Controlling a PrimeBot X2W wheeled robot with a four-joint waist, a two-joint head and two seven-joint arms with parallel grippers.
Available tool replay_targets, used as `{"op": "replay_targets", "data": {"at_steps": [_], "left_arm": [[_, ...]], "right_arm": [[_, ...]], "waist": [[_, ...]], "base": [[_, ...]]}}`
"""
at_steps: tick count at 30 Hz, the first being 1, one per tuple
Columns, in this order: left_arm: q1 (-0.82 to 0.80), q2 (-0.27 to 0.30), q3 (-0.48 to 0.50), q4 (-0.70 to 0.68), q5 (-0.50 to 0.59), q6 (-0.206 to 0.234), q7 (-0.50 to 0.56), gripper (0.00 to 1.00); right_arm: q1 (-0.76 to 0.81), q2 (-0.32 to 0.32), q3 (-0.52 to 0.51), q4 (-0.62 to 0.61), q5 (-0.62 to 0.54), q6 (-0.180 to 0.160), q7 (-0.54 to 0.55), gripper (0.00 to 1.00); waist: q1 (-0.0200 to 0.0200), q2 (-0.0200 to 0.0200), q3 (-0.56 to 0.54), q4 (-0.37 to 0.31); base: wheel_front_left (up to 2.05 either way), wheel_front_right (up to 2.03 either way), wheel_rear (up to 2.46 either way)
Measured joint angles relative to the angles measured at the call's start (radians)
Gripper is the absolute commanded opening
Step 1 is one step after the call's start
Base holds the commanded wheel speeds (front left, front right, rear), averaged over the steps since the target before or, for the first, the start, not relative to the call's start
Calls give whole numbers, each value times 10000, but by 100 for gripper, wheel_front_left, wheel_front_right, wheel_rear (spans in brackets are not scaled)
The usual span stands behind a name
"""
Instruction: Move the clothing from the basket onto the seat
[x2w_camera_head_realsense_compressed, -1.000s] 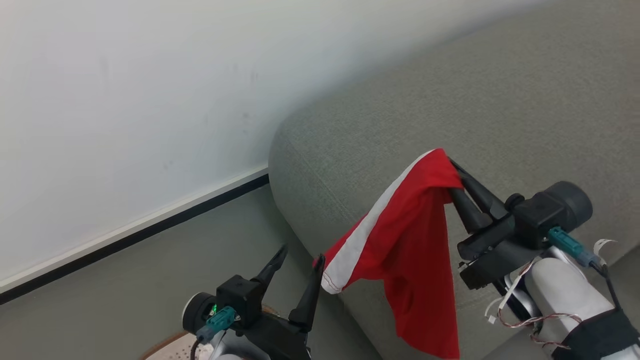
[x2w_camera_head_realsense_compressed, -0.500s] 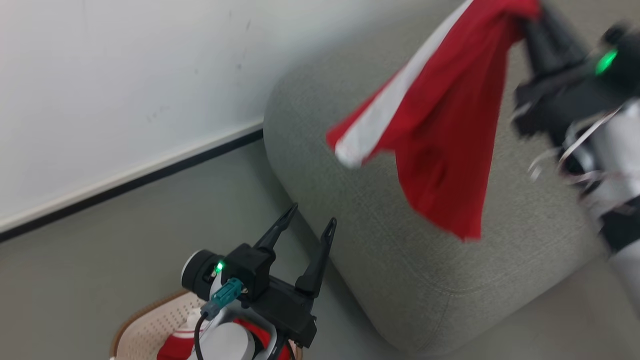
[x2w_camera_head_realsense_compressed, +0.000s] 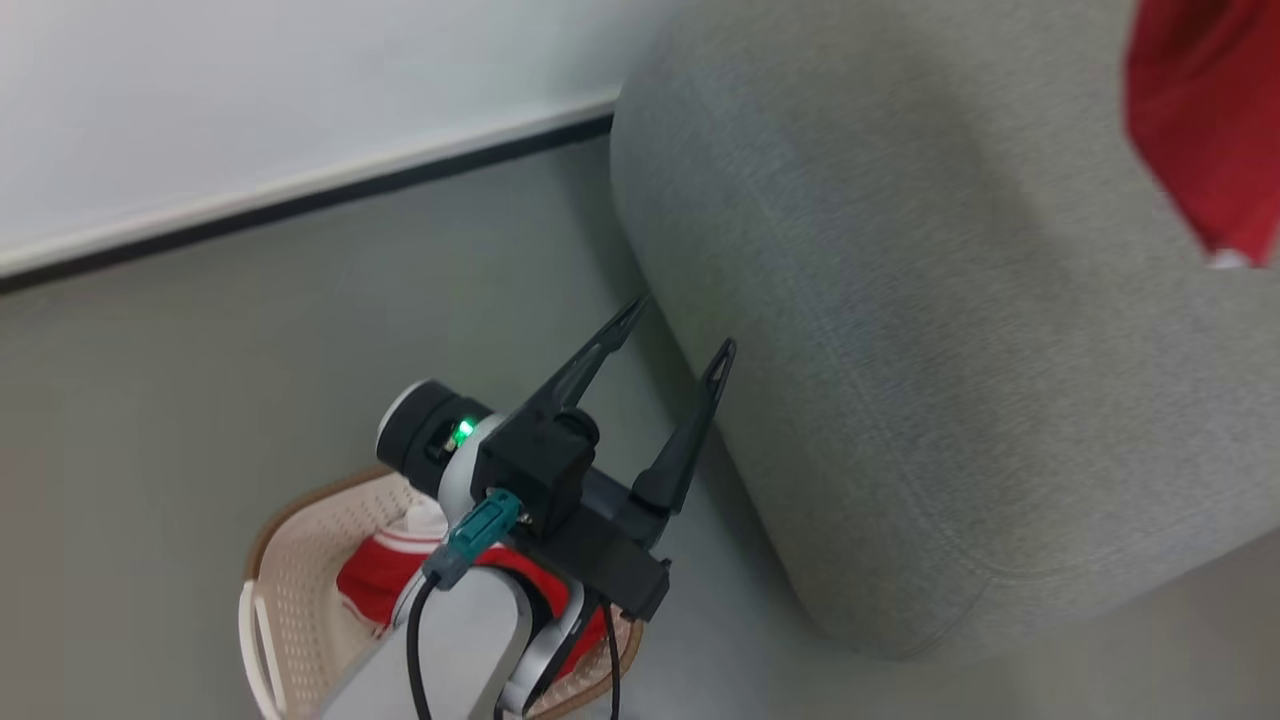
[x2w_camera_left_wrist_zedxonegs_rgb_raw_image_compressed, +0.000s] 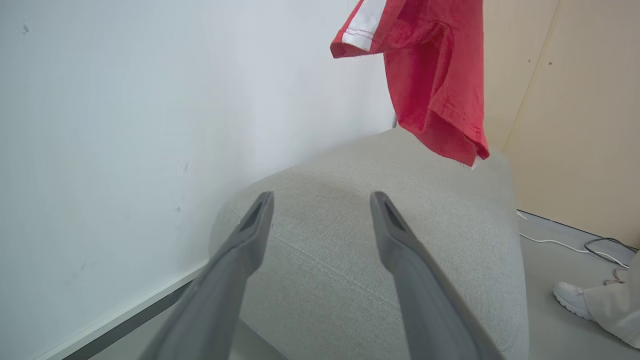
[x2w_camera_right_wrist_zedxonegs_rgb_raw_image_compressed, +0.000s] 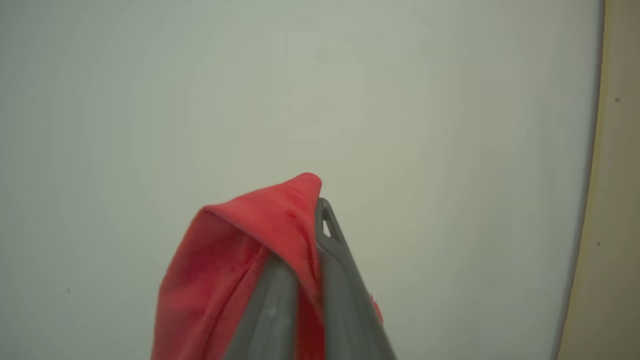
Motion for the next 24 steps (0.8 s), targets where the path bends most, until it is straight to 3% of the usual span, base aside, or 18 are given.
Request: {"op": "replay_targets", "data": {"at_steps": [13, 24], "left_arm": [[-790, 282, -15, -888, 491, 0, 669, 100], [-1578, 727, -46, -1398, 1009, -90, 1379, 100]], "right_arm": [[-662, 67, -362, 1191, 355, -173, -67, 0], [566, 941, -382, 2656, 859, -130, -742, 0]], "waist": [[1, 0, 1787, 483], [1, 1, 3462, 65]], "base": [[0, 0, 0], [0, 0, 0]]}}
